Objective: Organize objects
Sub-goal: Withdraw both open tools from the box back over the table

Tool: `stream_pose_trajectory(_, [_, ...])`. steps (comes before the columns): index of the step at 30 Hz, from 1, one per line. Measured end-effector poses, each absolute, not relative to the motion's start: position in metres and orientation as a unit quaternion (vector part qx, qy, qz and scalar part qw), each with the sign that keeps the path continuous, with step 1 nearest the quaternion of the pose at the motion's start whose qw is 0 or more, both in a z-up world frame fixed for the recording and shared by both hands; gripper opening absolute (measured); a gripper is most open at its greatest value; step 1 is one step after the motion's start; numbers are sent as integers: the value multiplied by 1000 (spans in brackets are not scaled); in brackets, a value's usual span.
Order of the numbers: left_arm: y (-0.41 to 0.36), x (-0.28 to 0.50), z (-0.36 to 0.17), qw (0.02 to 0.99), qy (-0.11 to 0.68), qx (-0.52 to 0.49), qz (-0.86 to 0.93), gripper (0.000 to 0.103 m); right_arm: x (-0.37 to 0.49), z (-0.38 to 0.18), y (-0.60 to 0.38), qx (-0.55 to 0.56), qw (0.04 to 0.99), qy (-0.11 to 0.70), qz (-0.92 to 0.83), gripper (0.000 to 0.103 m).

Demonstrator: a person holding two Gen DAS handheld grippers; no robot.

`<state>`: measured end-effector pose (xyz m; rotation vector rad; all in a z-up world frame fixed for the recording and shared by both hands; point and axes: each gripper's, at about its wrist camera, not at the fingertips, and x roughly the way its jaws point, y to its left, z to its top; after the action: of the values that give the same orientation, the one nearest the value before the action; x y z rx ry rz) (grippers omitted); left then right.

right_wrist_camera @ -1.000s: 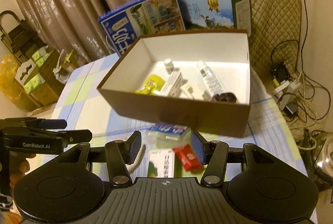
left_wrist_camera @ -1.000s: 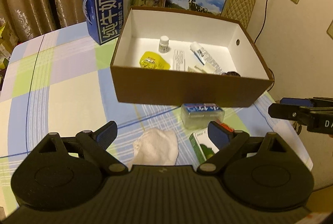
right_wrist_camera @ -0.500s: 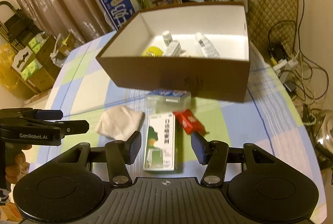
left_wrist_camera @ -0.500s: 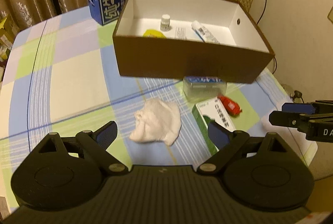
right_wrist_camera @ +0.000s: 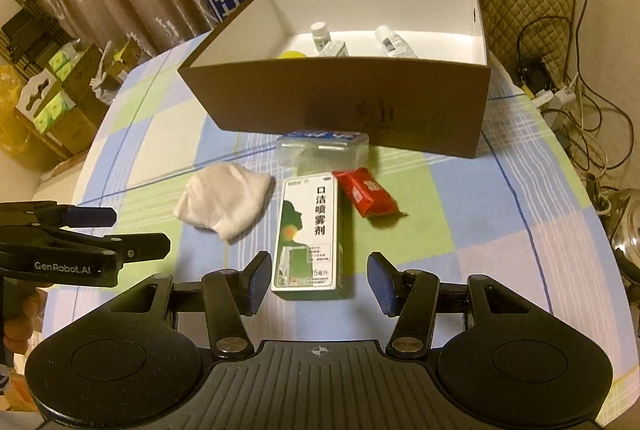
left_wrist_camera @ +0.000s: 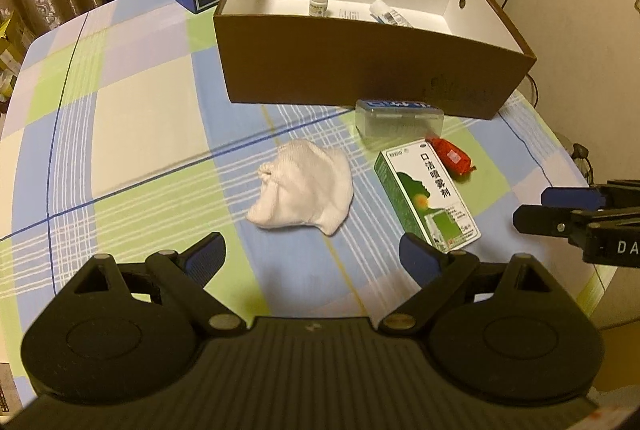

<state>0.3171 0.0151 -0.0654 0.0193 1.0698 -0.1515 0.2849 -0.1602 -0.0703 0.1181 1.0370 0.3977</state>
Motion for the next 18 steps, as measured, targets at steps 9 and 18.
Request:
stream_pose_trajectory(9, [16, 315, -72, 852, 518, 9, -74, 92, 284, -80, -158, 55, 842, 504, 184, 50])
stream_pose_trajectory(18, [19, 315, -78, 847, 526, 11, -69, 92, 291, -97, -143, 41, 835, 515, 189, 51])
